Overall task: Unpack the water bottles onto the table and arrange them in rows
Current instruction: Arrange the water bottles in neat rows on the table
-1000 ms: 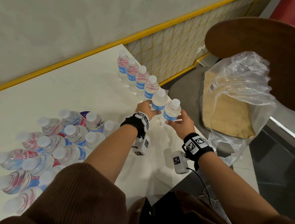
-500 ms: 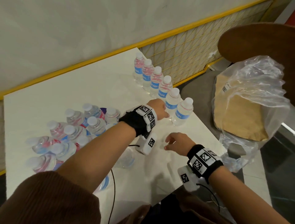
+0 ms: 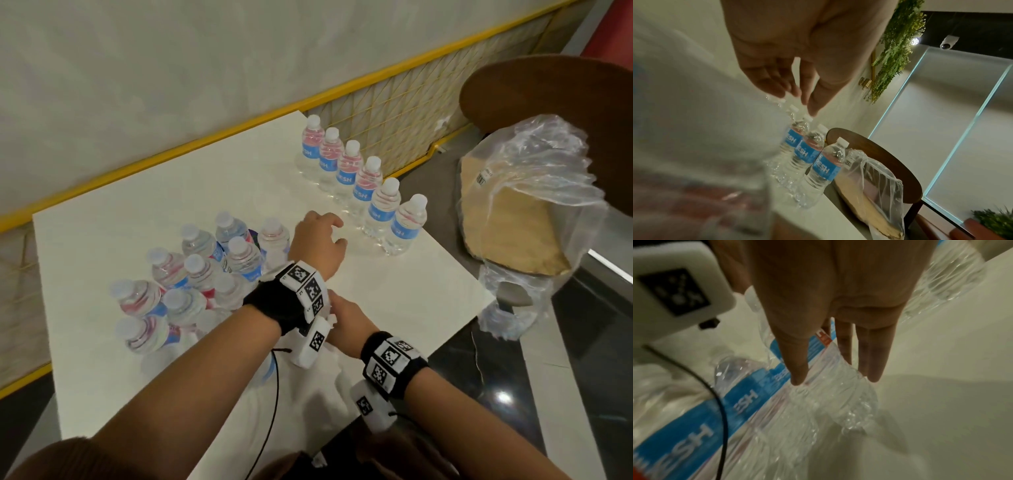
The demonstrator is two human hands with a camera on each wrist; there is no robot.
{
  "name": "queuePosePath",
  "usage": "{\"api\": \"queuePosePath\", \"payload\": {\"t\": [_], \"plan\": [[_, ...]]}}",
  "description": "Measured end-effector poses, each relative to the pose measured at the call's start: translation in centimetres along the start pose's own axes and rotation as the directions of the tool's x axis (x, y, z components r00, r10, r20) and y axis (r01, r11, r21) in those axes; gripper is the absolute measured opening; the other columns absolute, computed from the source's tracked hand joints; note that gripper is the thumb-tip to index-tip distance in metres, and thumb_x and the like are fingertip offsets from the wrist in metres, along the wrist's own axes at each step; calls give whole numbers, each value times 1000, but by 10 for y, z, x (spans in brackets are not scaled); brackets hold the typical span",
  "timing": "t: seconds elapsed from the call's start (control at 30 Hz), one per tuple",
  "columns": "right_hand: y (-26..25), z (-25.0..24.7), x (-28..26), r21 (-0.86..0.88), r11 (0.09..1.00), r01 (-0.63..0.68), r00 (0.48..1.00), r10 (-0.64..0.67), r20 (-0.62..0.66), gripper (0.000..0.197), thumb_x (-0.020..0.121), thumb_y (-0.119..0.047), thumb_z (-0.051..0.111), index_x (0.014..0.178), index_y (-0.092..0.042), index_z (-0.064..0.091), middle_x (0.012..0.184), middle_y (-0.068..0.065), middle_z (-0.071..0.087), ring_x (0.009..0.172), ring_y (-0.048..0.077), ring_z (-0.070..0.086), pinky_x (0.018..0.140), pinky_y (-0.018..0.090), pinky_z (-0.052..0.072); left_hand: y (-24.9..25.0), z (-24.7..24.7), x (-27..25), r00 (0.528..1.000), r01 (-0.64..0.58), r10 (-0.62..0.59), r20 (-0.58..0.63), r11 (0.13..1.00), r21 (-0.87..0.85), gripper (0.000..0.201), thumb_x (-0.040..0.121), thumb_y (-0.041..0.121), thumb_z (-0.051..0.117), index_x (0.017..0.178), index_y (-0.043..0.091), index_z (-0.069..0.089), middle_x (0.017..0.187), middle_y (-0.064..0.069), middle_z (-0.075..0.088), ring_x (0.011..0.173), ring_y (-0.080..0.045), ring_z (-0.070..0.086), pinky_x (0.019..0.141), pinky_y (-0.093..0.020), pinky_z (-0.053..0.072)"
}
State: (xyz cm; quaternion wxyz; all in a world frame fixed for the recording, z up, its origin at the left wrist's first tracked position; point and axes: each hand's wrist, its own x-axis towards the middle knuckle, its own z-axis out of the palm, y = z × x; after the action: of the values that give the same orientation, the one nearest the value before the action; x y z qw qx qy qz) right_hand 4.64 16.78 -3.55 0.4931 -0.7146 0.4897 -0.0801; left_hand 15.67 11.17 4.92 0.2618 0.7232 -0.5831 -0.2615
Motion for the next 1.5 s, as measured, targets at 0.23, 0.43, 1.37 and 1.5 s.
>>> {"api": "queuePosePath", "payload": {"t": [0.23,0.43,1.37,1.5], "plan": [[33,-45,-6,141,987,-80,961,114,-250,63,76,-17,76,130,-18,44,120,-2,59,102,14,55,83,23,39,1,28,-8,972,130,-117,-205,990,49,56,82,16,64,133,25,44,138,-5,30,127,-26,30,98,-33,36],[50,-77,4,137,985,-102,963,133,-236,70,76,-20,77,135,-21,40,128,0,57,109,18,54,84,24,39,3,29,11,901,300,-295,-319,953,-33,56,83,4,57,135,17,40,144,-8,27,128,-29,30,97,-36,40],[35,-84,50,211,973,-91,934,157,-322,76,77,-22,76,140,-18,33,137,5,50,120,26,52,97,33,42,15,-8,88,862,-89,-164,479,882,463,41,76,24,76,112,11,63,117,-5,60,97,-22,61,67,-21,45],[34,-85,66,192,978,-87,930,149,-335,75,76,-24,77,140,-21,36,131,5,53,112,23,55,92,32,45,17,-17,108,885,-54,-158,438,899,435,41,74,29,78,106,5,67,106,-10,69,77,-18,59,58,-20,45]]}}
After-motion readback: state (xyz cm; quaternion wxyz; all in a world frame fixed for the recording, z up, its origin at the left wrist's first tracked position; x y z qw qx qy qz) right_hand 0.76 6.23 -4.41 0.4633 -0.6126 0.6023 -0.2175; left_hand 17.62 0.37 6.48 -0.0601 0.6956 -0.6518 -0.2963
